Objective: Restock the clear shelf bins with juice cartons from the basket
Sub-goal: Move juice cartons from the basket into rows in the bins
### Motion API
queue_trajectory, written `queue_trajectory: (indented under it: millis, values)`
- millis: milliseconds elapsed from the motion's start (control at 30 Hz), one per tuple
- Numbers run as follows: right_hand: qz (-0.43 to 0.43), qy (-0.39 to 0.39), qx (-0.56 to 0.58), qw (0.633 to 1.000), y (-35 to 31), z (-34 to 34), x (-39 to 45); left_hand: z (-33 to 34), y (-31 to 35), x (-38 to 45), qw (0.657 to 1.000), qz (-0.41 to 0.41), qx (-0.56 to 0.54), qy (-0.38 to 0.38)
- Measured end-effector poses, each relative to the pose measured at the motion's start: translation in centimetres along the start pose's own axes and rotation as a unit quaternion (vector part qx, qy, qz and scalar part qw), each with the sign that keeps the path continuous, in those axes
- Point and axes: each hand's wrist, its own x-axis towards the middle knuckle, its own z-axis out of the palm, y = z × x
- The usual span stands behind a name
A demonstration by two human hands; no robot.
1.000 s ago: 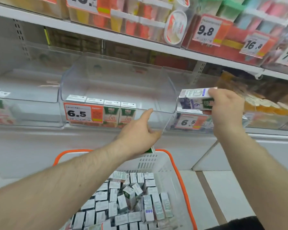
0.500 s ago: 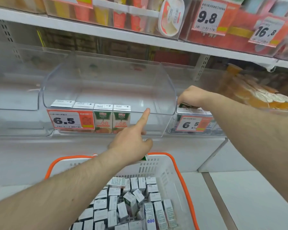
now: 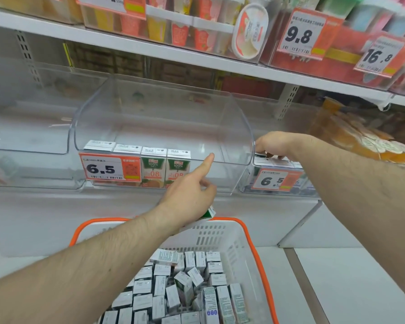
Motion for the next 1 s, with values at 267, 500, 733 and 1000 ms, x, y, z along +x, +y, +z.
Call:
queue_trajectory:
  millis: [267,500,733,1000]
  values:
    - [-0.102,0.420,0.128,0.893,-2.0,1.6,-6.0,-2.7,0.8,-2.5,0.936,-0.109,-0.329,0.055]
    - [-0.255,0.220,0.274,0.901,-8.9,8.7,-14.8,-5.3,0.1,-4.9,0.886,-0.176,-0.423,0.071]
    - [-0.251,0.034,0.248,0.935,-12.8,12.9,-17.5,-8.2,-1.3,-7.0,0.881,-0.171,-0.435,0.069]
    - [-0.241,0.206,0.310,0.896,-13.2,8.3,-17.2,-10.5,-3.2,-7.2,0.895,-0.146,-0.416,0.070]
